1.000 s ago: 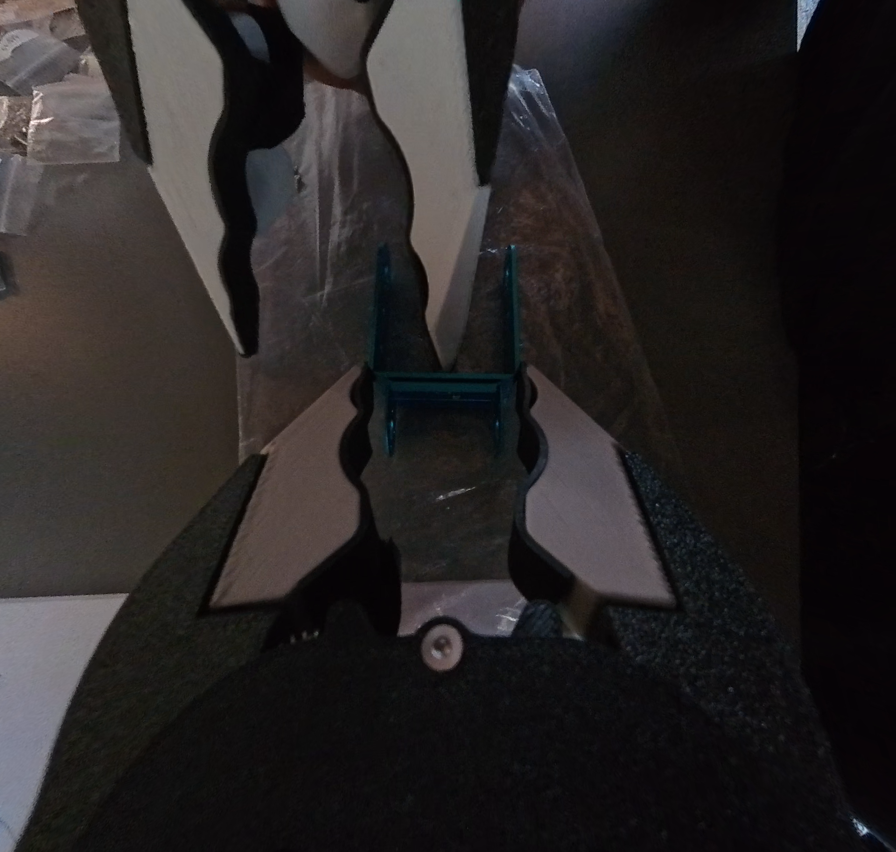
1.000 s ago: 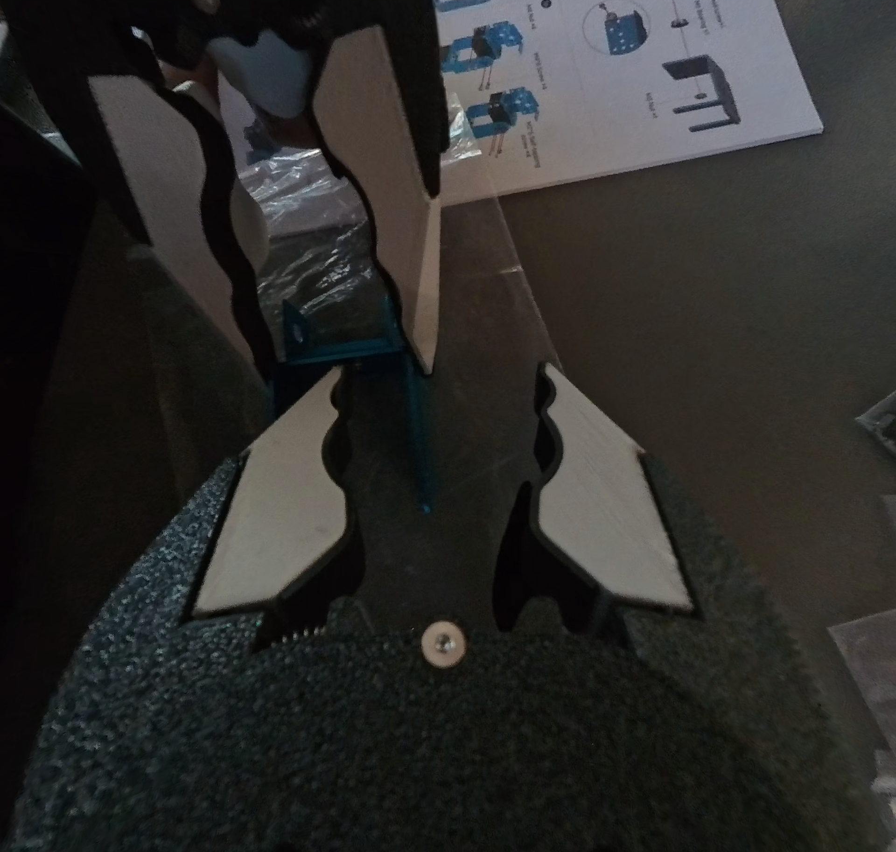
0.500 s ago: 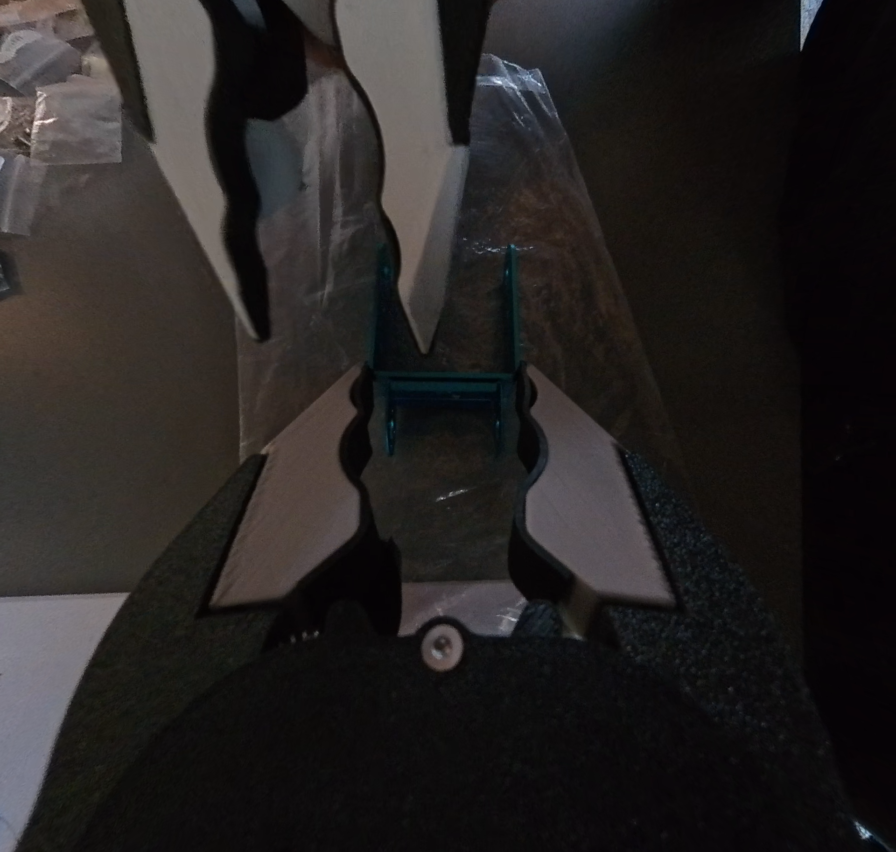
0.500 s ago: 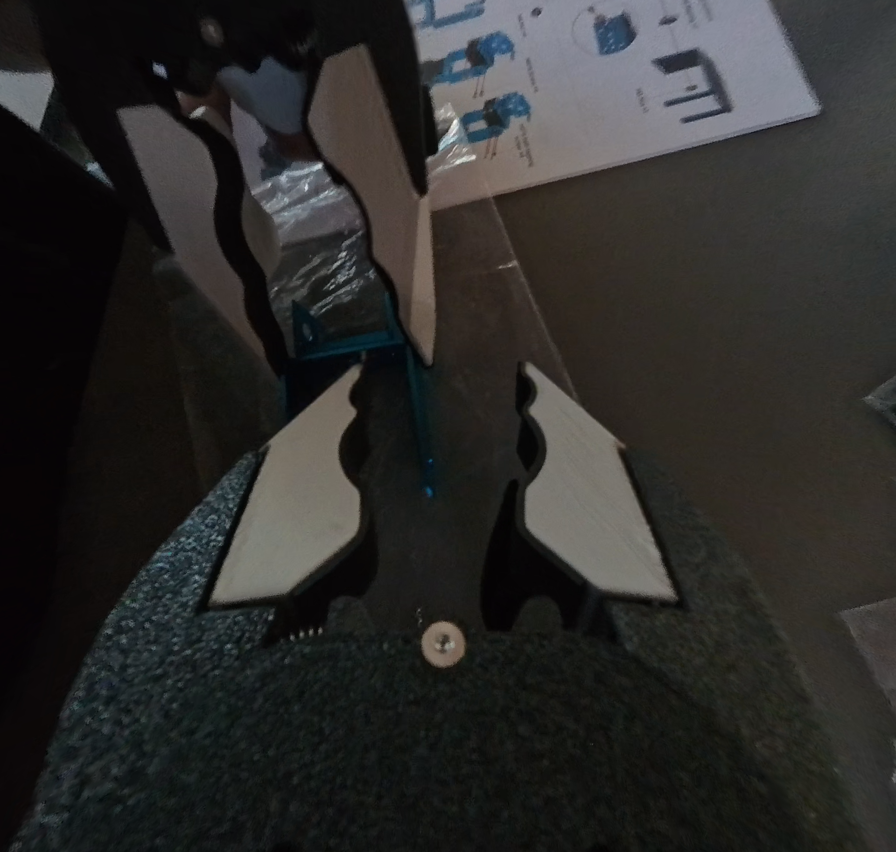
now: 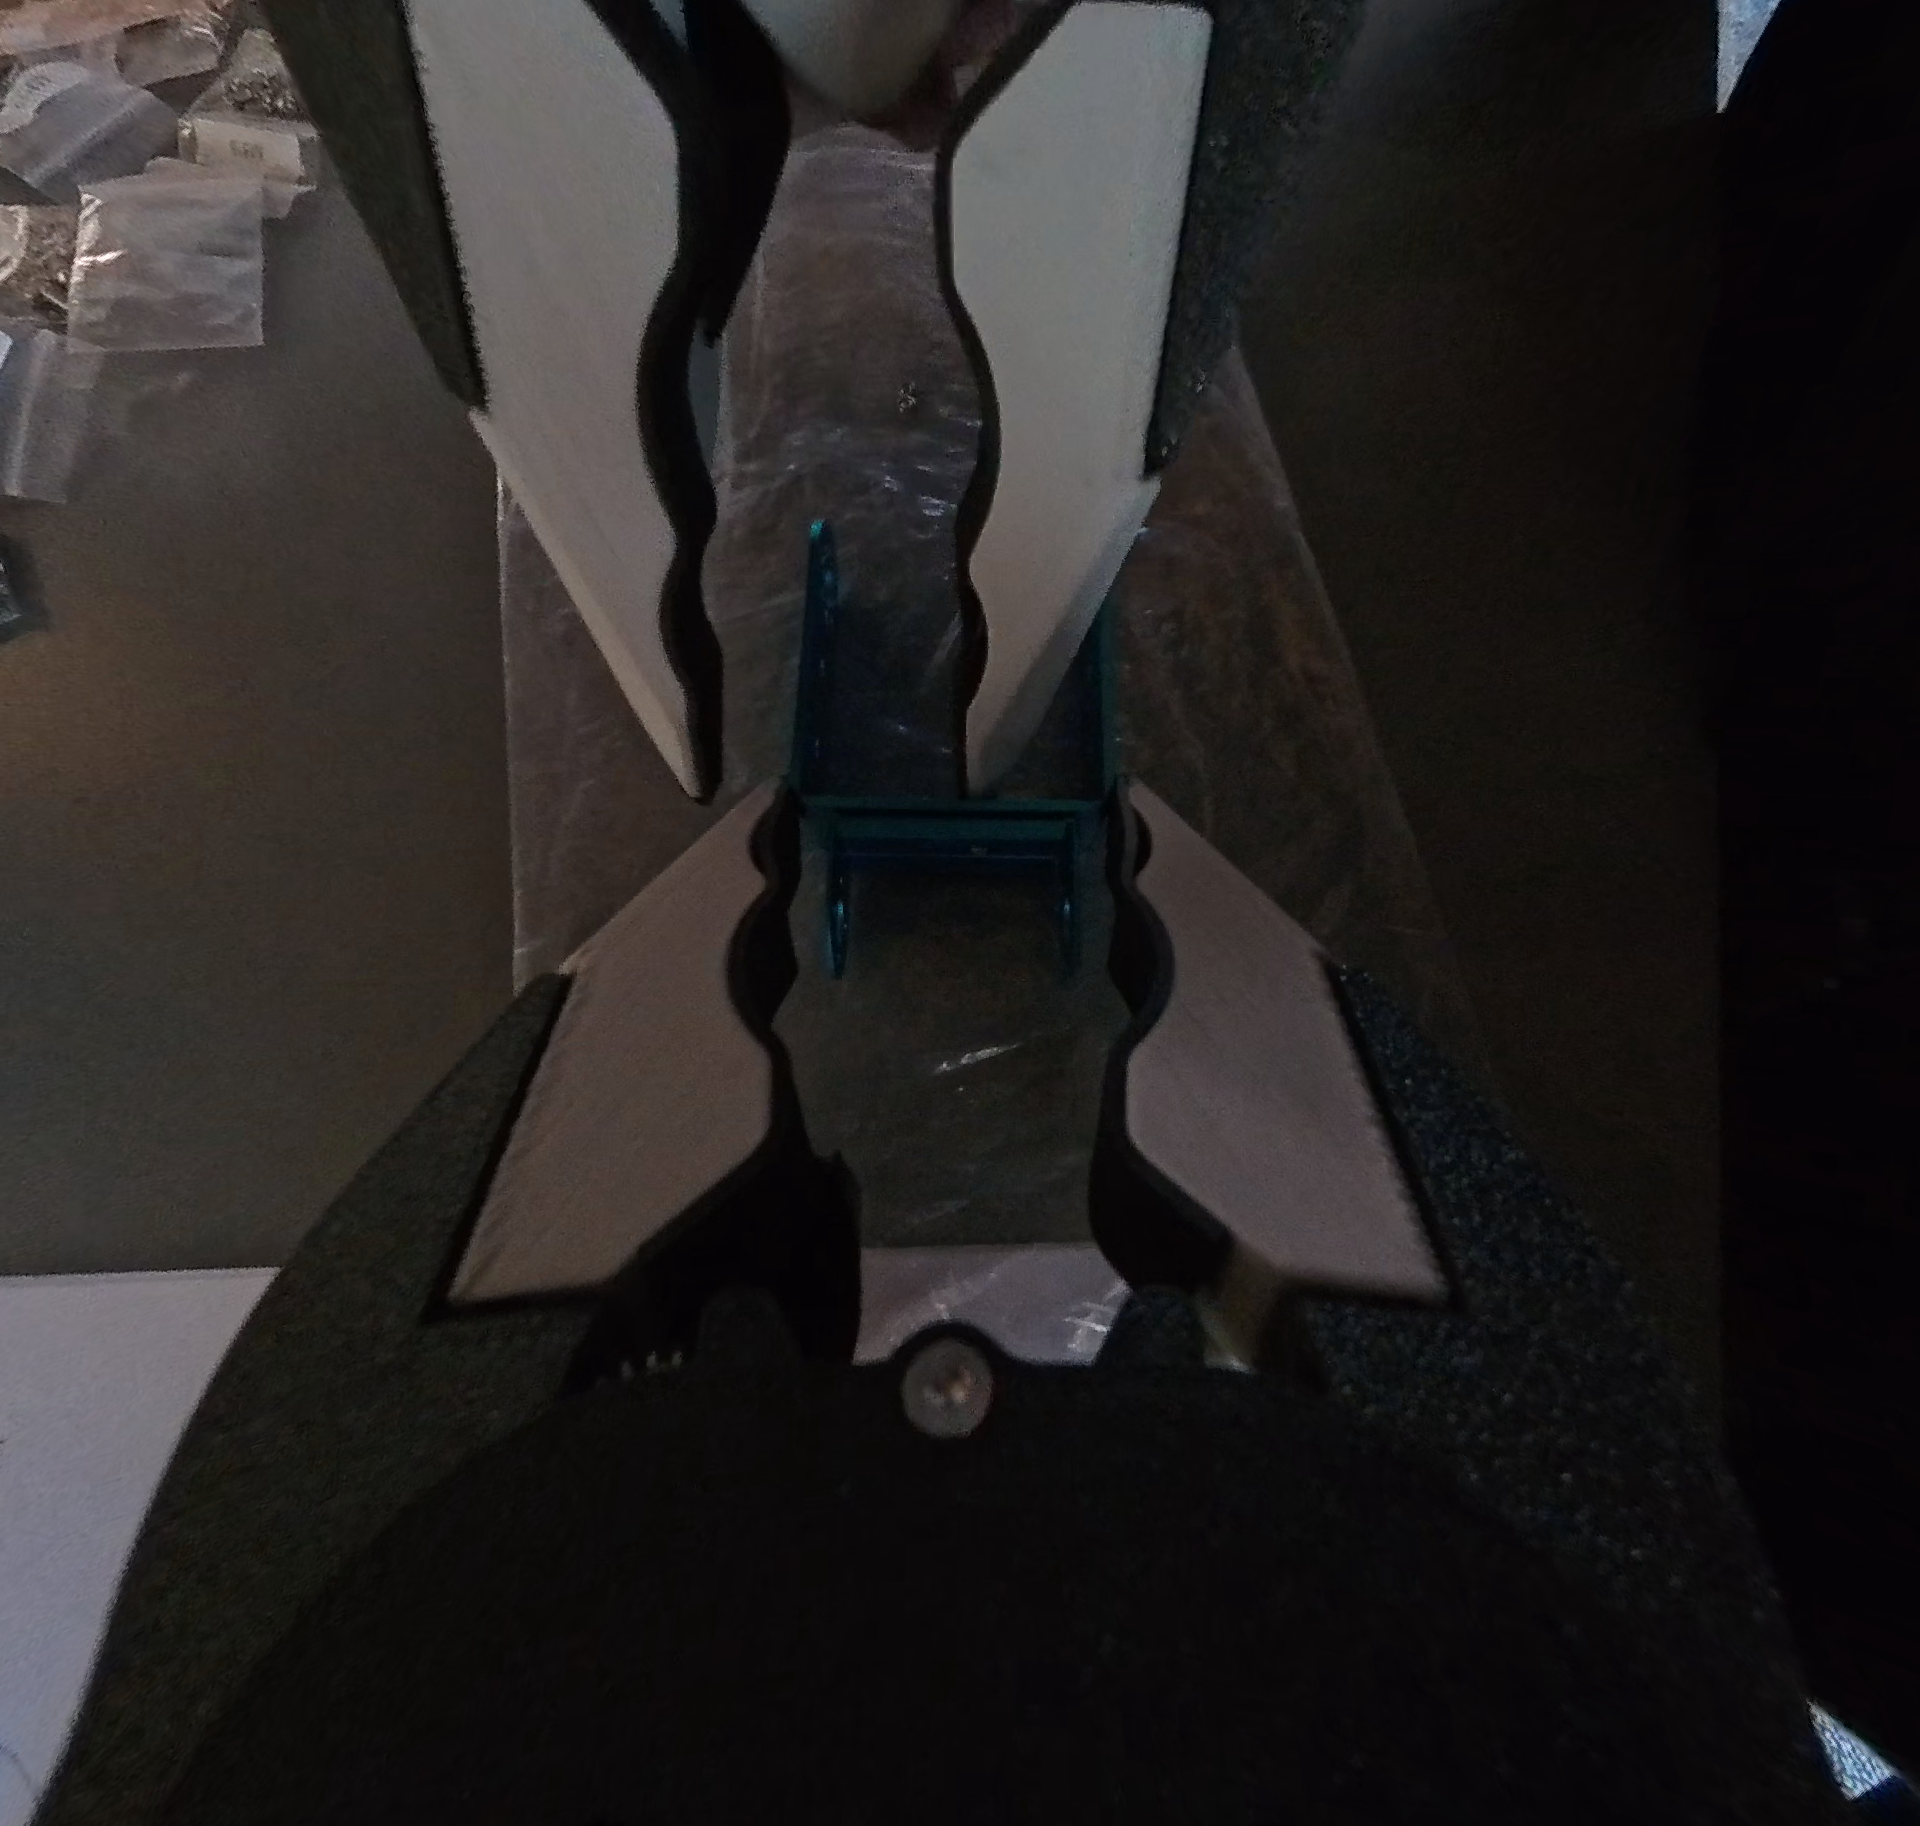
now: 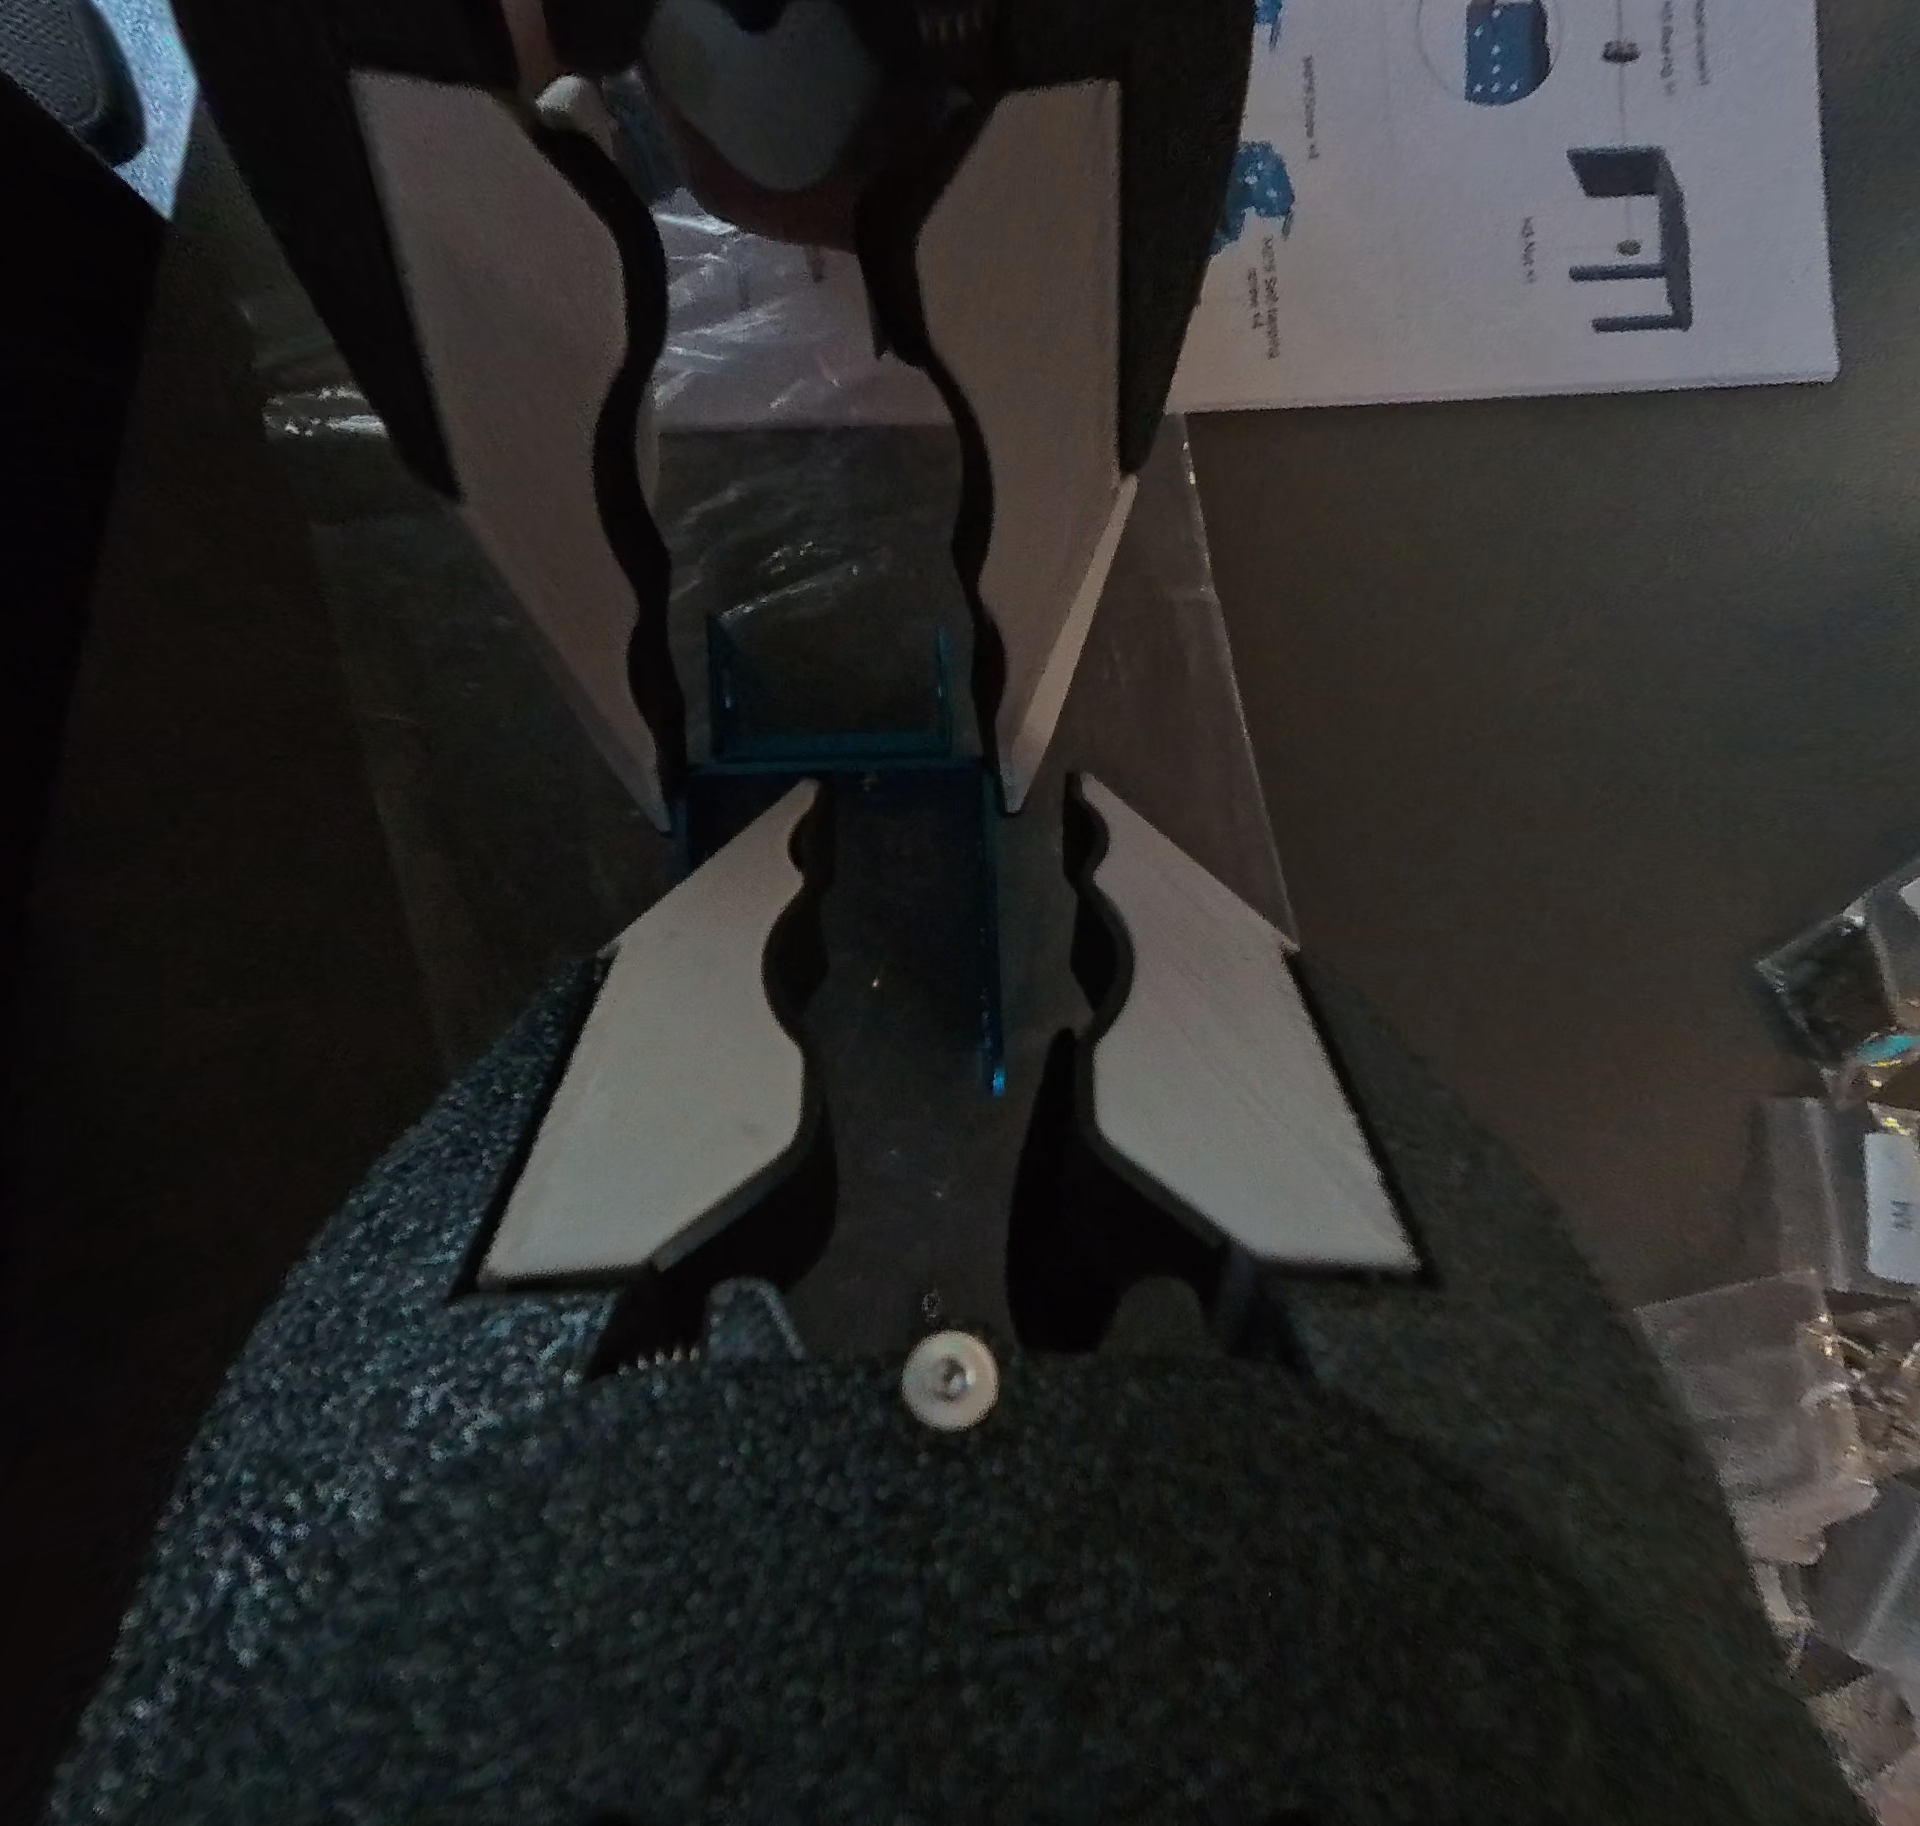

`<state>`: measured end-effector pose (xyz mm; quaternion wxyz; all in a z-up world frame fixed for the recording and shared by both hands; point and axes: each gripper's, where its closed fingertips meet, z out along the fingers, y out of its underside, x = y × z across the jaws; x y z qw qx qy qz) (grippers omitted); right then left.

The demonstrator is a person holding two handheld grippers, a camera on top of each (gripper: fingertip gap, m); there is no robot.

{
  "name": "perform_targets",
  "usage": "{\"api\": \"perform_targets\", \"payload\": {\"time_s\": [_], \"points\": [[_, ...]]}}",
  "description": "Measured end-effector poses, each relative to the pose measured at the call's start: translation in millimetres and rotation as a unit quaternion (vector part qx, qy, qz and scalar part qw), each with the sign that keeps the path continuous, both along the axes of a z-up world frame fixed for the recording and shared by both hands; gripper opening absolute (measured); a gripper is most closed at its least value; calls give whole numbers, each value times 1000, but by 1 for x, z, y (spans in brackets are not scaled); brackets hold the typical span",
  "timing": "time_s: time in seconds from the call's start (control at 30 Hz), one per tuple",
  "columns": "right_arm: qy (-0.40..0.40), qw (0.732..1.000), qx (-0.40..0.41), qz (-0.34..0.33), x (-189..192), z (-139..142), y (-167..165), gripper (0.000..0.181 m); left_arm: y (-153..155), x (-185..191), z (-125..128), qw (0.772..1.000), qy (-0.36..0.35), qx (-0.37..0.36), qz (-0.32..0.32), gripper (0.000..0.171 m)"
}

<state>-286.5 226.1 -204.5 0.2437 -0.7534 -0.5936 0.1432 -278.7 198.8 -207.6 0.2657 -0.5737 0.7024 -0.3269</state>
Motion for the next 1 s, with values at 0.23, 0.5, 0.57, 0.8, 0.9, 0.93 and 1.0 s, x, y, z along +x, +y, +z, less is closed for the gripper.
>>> {"api": "perform_targets", "payload": {"time_s": [0.23,0.5,0.57,0.8,0.9,0.93,1.0], "points": [[-46,998,-47,5,3,-12,-4,37,0,0,0,1000,-1,2,1,59],[-20,997,-77,-13,2,0,1,38,0,0,0,1000,-1,1,0,59],[-9,997,-74,-33,5,4,10,35,-1,0,-1,1000,0,1,-1,60],[-13,997,-79,-22,12,10,1,55,-2,0,-1,1000,-1,1,-4,60],[-28,997,-67,-14,4,-3,-2,60,-1,0,-1,1000,0,0,-4,59],[-29,997,-66,-12,1,-5,-2,59,-1,0,-1,1000,0,0,-3,59],[-36,998,-45,-25,4,-7,6,53,-1,0,-1,1000,0,0,-3,59]]}}
